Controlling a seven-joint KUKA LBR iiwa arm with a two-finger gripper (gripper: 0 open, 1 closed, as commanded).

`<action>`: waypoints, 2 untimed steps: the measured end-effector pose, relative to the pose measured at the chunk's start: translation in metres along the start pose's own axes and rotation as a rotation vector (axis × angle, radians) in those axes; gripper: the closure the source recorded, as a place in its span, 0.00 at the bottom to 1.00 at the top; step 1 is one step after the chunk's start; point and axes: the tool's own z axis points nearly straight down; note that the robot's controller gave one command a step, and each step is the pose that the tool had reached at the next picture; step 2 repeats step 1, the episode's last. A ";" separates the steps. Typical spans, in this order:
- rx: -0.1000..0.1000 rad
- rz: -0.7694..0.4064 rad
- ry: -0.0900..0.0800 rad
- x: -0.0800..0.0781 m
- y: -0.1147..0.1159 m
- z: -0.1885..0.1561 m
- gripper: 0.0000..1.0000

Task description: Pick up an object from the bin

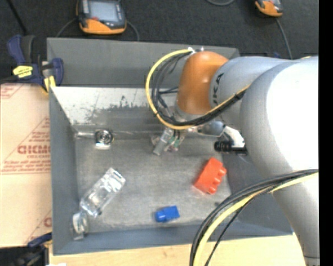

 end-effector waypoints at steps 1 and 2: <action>-0.006 -0.003 -0.005 -0.003 0.001 -0.075 1.00; -0.006 -0.003 -0.005 -0.003 0.001 -0.075 1.00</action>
Offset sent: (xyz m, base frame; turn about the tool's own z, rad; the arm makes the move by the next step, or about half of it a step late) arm 0.0001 0.0001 0.0684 0.0000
